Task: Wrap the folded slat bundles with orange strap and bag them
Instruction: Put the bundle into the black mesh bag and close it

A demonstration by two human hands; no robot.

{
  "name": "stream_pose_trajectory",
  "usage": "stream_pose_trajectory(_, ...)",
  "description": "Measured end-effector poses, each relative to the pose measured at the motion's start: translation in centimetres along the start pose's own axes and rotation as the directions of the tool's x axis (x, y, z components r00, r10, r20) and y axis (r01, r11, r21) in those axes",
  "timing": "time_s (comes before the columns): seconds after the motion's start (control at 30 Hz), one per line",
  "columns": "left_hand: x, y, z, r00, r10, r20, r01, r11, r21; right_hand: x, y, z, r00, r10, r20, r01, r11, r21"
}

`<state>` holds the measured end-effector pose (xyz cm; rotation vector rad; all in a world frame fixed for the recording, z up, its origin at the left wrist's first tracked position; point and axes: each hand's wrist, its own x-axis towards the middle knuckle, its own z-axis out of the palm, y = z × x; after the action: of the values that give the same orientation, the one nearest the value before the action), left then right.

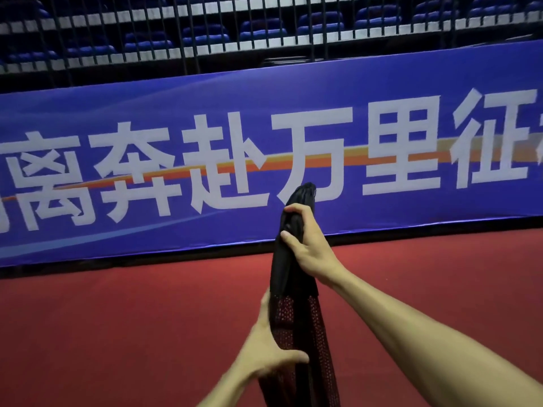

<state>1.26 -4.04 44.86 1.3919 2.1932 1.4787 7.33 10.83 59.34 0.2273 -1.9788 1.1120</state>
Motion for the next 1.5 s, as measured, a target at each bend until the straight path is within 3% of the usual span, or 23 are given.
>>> stream_pose_trajectory(0.1,0.0,-1.9,0.6,1.000,-0.011,0.019,0.009,0.997,0.074,0.1,1.6,-1.4,0.989,0.025,-0.148,-0.027,1.000,-0.009)
stream_pose_trajectory(0.23,-1.0,-3.5,1.1,0.999,-0.026,-0.030,0.022,0.992,-0.128,0.1,3.8,-3.6,0.966,0.081,-0.246,-0.091,0.995,-0.029)
stream_pose_trajectory(0.37,-0.9,-4.7,1.9,0.996,0.027,-0.084,-0.035,0.995,-0.097,-0.6,6.5,-4.7,0.938,0.156,-0.308,-0.183,0.981,-0.062)
stream_pose_trajectory(0.53,-0.7,-5.4,1.3,0.992,0.127,-0.009,-0.126,0.988,0.089,-2.8,11.3,-5.6,0.922,0.219,-0.321,-0.299,0.927,-0.228)
stream_pose_trajectory(0.67,-0.4,-6.9,-0.2,0.995,0.070,0.077,-0.081,0.985,0.154,-6.5,16.4,-5.0,0.914,0.292,-0.282,-0.384,0.849,-0.363)
stream_pose_trajectory(0.83,-0.5,-8.6,-1.4,0.983,-0.009,0.183,-0.027,0.981,0.194,-10.0,20.3,-2.7,0.853,0.433,-0.291,-0.515,0.789,-0.335)
stream_pose_trajectory(1.1,-0.6,-10.1,-3.0,0.957,-0.091,0.276,0.019,0.968,0.252,-12.4,22.6,-0.6,0.791,0.542,-0.283,-0.611,0.726,-0.316)
stream_pose_trajectory(1.5,-0.2,-10.4,-0.8,0.998,-0.057,0.013,0.054,0.982,0.181,-16.2,23.2,-0.4,0.706,0.657,-0.266,-0.706,0.620,-0.342)
